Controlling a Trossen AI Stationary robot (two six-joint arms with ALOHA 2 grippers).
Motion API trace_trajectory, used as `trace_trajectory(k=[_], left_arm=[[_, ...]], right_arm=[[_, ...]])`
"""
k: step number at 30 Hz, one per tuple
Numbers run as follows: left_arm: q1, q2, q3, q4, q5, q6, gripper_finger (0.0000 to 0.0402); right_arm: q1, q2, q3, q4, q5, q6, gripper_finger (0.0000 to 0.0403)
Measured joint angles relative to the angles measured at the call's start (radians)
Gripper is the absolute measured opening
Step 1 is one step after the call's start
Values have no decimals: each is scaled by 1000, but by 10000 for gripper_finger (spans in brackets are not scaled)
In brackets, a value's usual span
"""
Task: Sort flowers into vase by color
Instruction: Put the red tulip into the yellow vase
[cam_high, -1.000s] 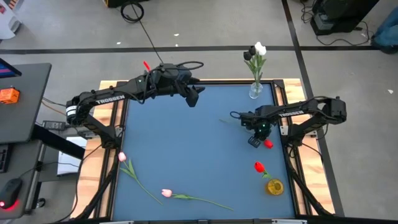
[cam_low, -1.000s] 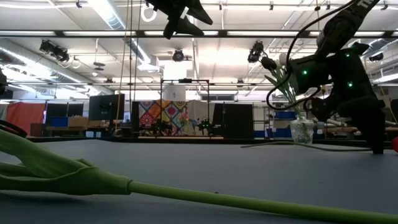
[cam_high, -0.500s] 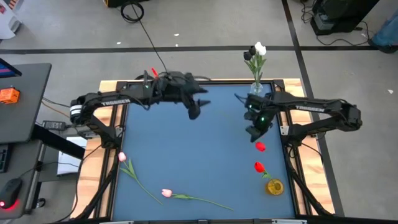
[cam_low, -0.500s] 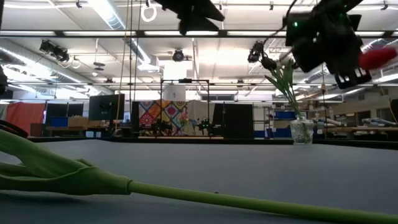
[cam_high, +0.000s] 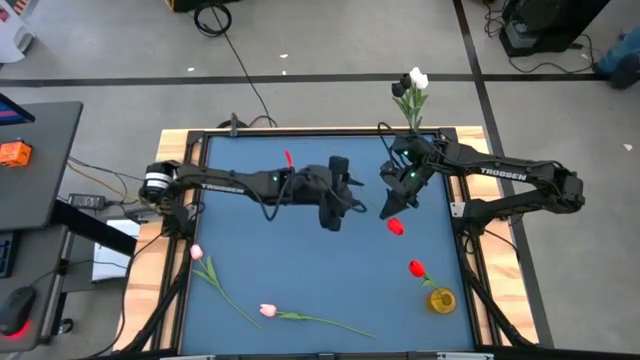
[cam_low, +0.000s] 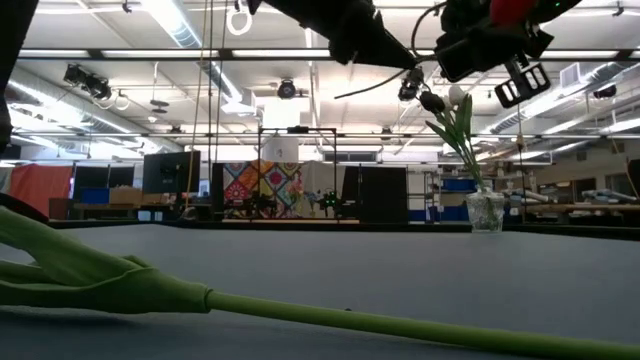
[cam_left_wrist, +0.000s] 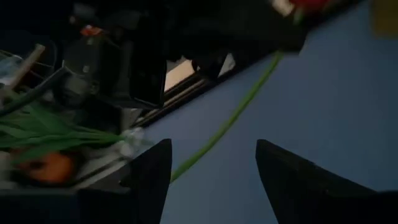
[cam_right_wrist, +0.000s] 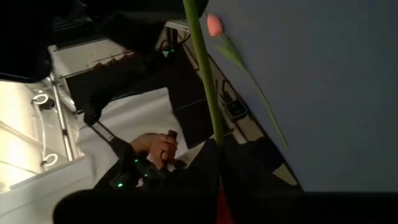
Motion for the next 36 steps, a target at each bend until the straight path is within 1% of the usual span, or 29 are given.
trace_trajectory(k=[2,4,7,10,15,17,21,24,27,29,31,33,36], left_arm=[[-9,10,0,16,-46,63,231],[-12,11,0,21,-59,101,221],[2,10,0,30,-60,105,196],[19,10,0,31,-66,105,160],[31,15,0,23,-8,148,95],[30,21,0,30,-4,184,80],[28,28,0,33,-2,208,68],[27,33,-1,20,-12,204,50],[23,32,-1,11,-31,201,16],[22,31,-1,-19,-42,178,8],[25,28,-1,-44,-47,118,7],[33,25,-1,-65,-46,26,6],[54,25,0,-103,-18,-101,3]], right_arm=[[0,0,0,6,-10,15,17],[0,0,0,6,-11,16,17],[0,0,0,7,-12,16,17],[0,0,0,7,-11,17,17],[0,0,0,18,-6,34,17],[1,0,0,19,-4,35,17],[1,0,0,22,20,42,18],[2,0,0,20,79,17,28],[2,-3,1,-19,155,-74,52],[-1,-8,1,-41,212,-158,74],[-3,-31,1,-54,262,-228,97],[-2,-78,1,-54,329,-279,117],[-2,-184,1,-53,496,-313,139]])
